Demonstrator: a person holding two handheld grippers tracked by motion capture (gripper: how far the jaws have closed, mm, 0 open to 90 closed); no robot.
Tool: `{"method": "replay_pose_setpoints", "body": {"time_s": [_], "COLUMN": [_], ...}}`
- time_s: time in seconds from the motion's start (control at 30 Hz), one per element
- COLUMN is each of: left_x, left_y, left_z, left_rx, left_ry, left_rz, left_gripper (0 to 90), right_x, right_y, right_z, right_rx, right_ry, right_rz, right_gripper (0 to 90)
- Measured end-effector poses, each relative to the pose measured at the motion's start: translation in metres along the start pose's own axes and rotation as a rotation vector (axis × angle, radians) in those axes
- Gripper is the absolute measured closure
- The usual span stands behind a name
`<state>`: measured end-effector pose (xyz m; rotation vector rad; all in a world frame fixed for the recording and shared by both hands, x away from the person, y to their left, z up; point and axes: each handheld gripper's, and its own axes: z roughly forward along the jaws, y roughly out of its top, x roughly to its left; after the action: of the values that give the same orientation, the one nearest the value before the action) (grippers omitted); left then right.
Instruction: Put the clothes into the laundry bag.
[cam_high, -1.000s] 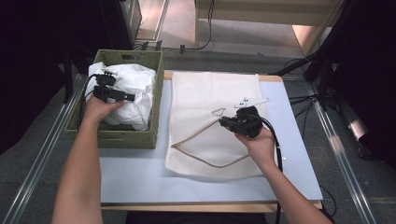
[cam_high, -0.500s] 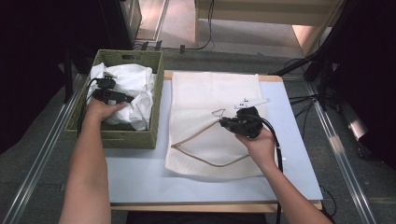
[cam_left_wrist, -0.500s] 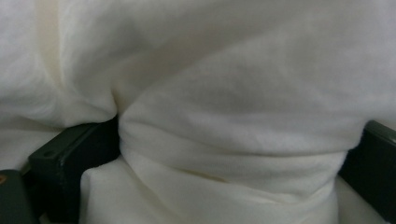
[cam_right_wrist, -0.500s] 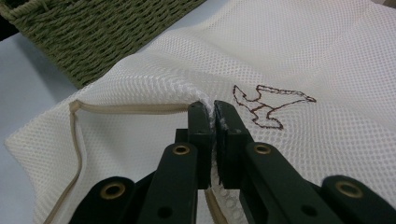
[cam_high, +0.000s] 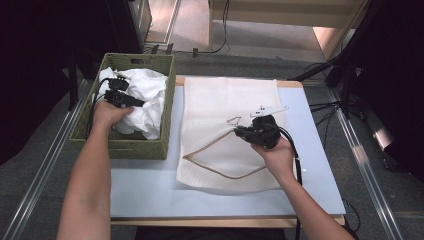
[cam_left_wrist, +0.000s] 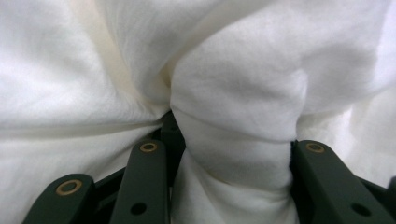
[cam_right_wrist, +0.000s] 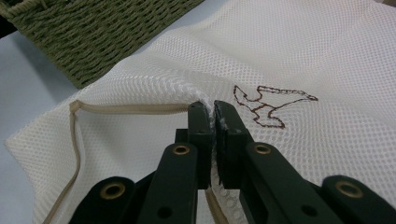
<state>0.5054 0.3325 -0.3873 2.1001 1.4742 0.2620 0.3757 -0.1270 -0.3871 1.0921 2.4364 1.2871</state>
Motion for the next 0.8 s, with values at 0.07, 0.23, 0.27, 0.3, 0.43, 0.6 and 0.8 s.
{"method": "replay_pose_setpoints", "body": {"time_s": [0.07, 0.23, 0.27, 0.3, 0.43, 0.6, 0.8], "left_x": [-0.007, -0.008, -0.006, -0.001, 0.003, 0.009, 0.021], "left_y": [0.008, 0.010, 0.008, 0.003, -0.001, 0.001, -0.008], "left_z": [-0.002, 0.005, 0.007, 0.008, 0.002, -0.014, -0.023], "left_rx": [-0.025, -0.040, -0.038, -0.038, -0.047, -0.027, -0.058], "left_ry": [-0.068, -0.153, -0.152, -0.129, -0.067, -0.010, 0.079], "left_rz": [0.009, -0.010, -0.024, -0.026, -0.032, -0.101, -0.173], "left_gripper": [62.9, 60.8, 58.8, 55.9, 37.8, 13.9, 0.0], "right_x": [0.000, 0.000, 0.000, -0.001, -0.001, 0.000, -0.001], "right_y": [0.000, 0.001, 0.000, 0.000, 0.000, 0.000, -0.001], "right_z": [0.000, 0.000, 0.000, 0.000, 0.000, -0.001, -0.001], "right_rx": [0.001, 0.001, 0.001, 0.003, -0.003, -0.001, -0.003], "right_ry": [0.001, 0.002, 0.005, 0.005, 0.007, 0.004, 0.003], "right_rz": [0.000, -0.005, -0.004, -0.005, -0.002, 0.002, -0.001], "right_gripper": [87.7, 87.7, 87.6, 87.7, 87.6, 87.5, 87.5]}}
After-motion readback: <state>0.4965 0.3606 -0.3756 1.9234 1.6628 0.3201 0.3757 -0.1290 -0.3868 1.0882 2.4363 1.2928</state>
